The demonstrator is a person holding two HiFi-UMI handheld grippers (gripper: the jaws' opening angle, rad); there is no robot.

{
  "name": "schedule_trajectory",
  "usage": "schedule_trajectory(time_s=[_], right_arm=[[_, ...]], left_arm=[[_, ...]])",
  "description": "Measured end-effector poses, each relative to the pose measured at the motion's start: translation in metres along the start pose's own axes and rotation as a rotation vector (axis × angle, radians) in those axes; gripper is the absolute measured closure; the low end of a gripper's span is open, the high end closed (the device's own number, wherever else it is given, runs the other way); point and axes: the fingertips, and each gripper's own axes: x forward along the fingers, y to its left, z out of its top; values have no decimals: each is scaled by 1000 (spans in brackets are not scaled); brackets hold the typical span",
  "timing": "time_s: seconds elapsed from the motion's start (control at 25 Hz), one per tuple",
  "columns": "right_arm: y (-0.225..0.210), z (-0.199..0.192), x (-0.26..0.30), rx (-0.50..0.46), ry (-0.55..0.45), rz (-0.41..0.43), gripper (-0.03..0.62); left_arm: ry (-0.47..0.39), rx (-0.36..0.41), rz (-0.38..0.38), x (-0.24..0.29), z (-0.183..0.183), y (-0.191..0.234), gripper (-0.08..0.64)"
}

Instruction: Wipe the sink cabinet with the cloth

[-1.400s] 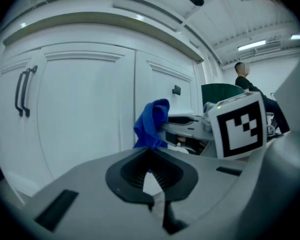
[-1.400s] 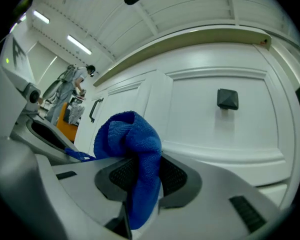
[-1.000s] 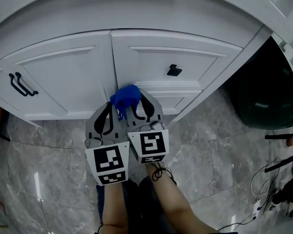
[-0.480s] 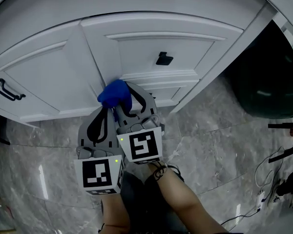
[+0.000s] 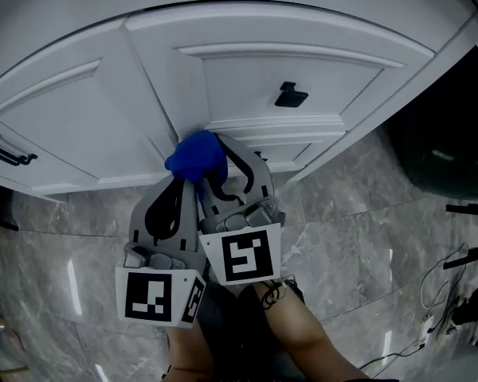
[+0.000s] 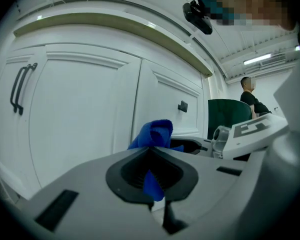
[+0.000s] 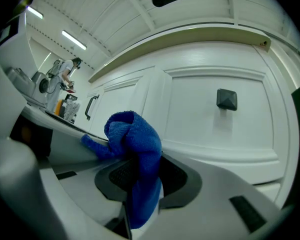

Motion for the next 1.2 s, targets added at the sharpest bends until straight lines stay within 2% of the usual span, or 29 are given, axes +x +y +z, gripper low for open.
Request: schedule_trajectory(time_s=[0.2, 0.36, 0.6, 0.72, 0.88, 1.0, 1.2], right_arm=[[0, -2, 0, -8, 10, 6, 477], [-2, -5, -2, -14, 32, -9, 477], [-19, -8, -8, 3, 43, -97, 477], [-25, -7, -10, 48, 26, -127, 477], [-34, -8, -14, 86, 20, -157, 477], [-41, -10, -18, 110, 16, -170, 477], [-53, -13, -24, 116, 4, -181, 477]], left_arm=[[8, 27, 11, 8, -5, 3, 560], [2, 5, -10, 13, -8, 3, 560], [25, -3, -79, 21, -16, -7, 560], [31, -2, -98, 23, -18, -11, 560], [42, -2, -93, 24, -21, -11, 560], [37, -33, -76, 26, -19, -12, 560], [41, -30, -80, 27, -19, -16, 560]])
